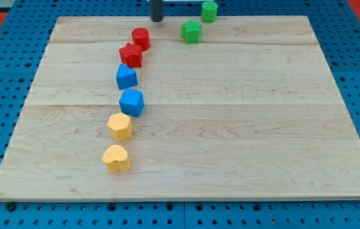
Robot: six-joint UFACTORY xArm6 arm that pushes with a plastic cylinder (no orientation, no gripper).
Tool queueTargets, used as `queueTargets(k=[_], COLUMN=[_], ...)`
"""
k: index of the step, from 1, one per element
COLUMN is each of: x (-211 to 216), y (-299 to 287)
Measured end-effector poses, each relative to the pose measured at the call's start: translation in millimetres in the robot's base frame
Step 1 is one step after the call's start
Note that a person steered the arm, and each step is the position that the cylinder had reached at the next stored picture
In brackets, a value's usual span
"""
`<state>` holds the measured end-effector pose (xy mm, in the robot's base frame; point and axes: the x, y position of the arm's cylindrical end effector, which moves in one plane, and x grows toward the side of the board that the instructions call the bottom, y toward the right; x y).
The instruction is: Move green star towards top right
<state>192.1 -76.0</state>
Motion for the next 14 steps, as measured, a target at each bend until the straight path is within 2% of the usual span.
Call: queueTargets(k=[1, 2, 4, 5, 6, 7, 8, 9, 10, 11, 12, 13, 14], x=[1, 17, 3, 20, 20, 44, 57, 30, 25, 33, 71, 106, 88], y=[10, 61, 37, 42, 42, 92, 172, 199, 205, 160, 126, 169, 205])
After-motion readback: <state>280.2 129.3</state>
